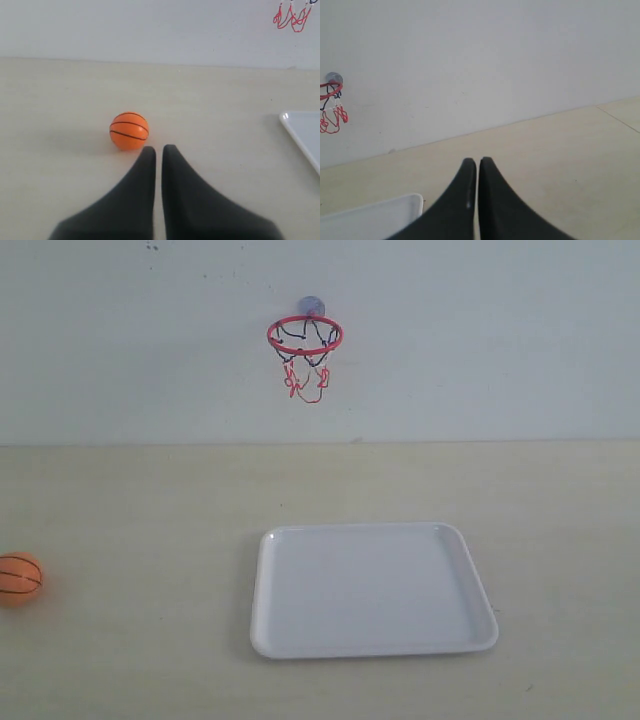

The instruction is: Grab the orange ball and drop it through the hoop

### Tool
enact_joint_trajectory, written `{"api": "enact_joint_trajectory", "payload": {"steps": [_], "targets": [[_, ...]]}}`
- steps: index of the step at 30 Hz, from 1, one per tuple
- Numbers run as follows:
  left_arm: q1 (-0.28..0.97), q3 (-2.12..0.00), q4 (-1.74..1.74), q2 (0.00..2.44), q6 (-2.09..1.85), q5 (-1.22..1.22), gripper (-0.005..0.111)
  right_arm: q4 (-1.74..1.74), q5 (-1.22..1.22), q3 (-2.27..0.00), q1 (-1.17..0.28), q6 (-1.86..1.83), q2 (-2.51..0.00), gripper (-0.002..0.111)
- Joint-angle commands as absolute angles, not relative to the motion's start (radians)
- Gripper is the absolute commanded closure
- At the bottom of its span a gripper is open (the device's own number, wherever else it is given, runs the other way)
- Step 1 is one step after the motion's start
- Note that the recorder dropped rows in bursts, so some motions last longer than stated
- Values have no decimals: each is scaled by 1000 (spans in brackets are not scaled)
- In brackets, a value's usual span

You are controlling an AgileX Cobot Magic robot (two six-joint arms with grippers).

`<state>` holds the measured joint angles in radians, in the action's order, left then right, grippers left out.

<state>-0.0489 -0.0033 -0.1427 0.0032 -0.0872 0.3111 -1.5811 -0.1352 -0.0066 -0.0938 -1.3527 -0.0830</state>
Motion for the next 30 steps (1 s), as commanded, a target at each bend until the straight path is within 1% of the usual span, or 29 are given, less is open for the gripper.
{"api": "enact_joint_trajectory", "payload": {"steps": [1, 5, 7, 9, 11, 15, 18, 26, 30], "targets": [[-50, 0, -149, 0, -80, 304, 103, -1584, -129, -24, -90, -1330, -80, 107], [-50, 0, -149, 0, -80, 304, 103, -1469, -82, -24, -90, -1274, -80, 107], [-50, 0, -149, 0, -80, 304, 103, -1336, -36, -24, -90, -1217, -80, 107], [-50, 0, -149, 0, -80, 304, 103, -1132, 17, -24, -90, -1096, -80, 107], [-50, 0, -149, 0, -80, 304, 103, -890, 44, -24, -90, -898, -80, 107], [-50, 0, -149, 0, -80, 304, 103, -406, 55, -24, -90, -300, -80, 107], [-50, 0, -149, 0, -80, 304, 103, -202, 55, -24, -90, -62, -80, 107], [-50, 0, -149, 0, -80, 304, 103, -177, 80, -24, -90, -32, -80, 107], [-50, 0, -149, 0, -80, 304, 103, -177, 208, -22, -90, -32, -80, 107]]}}
